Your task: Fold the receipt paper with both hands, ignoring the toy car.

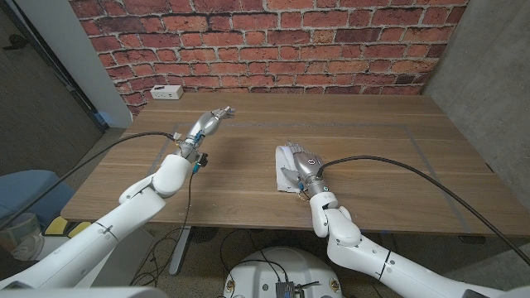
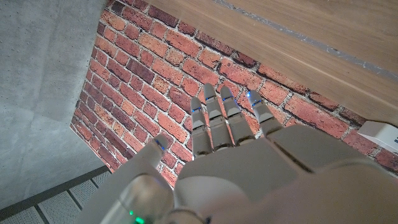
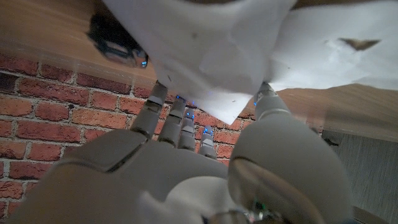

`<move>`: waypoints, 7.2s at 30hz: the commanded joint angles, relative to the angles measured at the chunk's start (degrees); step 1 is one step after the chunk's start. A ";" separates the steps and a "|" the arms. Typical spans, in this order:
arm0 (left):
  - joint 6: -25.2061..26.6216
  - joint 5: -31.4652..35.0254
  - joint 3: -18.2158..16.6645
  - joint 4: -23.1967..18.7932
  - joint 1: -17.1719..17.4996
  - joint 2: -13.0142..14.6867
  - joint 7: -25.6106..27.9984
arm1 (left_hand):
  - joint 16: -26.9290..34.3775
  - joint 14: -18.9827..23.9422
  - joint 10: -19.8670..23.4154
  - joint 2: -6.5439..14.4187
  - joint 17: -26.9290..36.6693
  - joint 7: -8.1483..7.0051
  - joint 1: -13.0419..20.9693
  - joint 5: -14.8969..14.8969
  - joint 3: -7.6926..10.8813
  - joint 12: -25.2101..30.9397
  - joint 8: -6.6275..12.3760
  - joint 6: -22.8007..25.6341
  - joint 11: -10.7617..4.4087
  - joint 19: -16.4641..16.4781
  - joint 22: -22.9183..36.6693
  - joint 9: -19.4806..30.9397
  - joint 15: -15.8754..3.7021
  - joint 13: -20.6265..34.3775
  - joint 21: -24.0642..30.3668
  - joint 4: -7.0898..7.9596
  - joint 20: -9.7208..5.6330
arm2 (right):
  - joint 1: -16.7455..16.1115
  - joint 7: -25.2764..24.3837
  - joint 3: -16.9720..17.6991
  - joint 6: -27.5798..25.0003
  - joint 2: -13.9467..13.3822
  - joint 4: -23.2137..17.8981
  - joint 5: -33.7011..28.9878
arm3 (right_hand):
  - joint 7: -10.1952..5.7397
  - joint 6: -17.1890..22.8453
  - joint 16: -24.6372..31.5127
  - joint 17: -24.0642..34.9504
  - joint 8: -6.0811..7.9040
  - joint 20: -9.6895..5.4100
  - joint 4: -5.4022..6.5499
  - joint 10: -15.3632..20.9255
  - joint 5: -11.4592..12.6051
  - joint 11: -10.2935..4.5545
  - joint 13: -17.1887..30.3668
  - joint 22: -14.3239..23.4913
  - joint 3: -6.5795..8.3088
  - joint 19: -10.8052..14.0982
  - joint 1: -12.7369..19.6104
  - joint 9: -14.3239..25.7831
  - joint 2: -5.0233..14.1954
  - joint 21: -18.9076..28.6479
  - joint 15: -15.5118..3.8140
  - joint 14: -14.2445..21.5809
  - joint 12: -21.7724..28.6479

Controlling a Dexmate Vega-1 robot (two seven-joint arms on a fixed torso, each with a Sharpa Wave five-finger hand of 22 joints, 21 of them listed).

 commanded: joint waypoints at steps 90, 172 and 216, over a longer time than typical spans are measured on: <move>-5.50 3.71 7.28 10.31 -13.88 3.26 -15.02 | 2.44 4.46 4.06 4.87 -0.10 0.15 19.15 2.23 6.00 1.93 4.26 17.63 -4.07 4.36 0.48 0.12 -4.89 -0.37 1.52 -18.55 -3.29 | -8.51 -14.22 7.18 41.59 -17.53 -5.15 -3.37 | -0.01 52.94 9.95 14.10 -0.91 -3.32 0.61 40.73 -5.11 -0.29 3.84 1.06 14.62 7.35 0.16 0.01 1.09 9.57 -6.59 25.13 2.34; 12.50 24.98 29.99 -0.99 -38.18 -0.17 -71.00 | 1.25 2.76 5.93 4.85 1.48 2.68 43.71 7.40 -6.01 0.29 -0.03 19.89 -3.87 -8.20 0.17 0.37 -7.96 -1.61 23.88 -9.03 -4.68 | -8.32 -16.73 6.89 42.61 -17.98 1.75 -2.77 | 1.21 54.19 5.37 11.00 -1.87 -4.17 2.19 45.32 -6.22 0.34 1.13 1.03 18.59 7.44 -8.95 -0.09 1.81 12.25 -6.58 26.44 1.42; 16.47 26.82 34.31 -0.65 -41.28 -2.68 -73.10 | 2.29 2.01 8.08 6.36 4.48 5.54 35.13 6.11 -1.41 0.48 -0.02 22.19 -1.33 -10.27 1.07 0.11 -5.68 -1.94 28.88 -6.41 -3.77 | -5.13 -5.35 7.57 52.69 -21.29 2.04 1.14 | -0.01 47.20 3.15 14.26 -1.96 -6.54 4.80 38.21 -6.72 -1.53 0.56 1.40 20.16 4.65 -13.79 0.00 3.09 17.20 -6.62 19.11 -1.43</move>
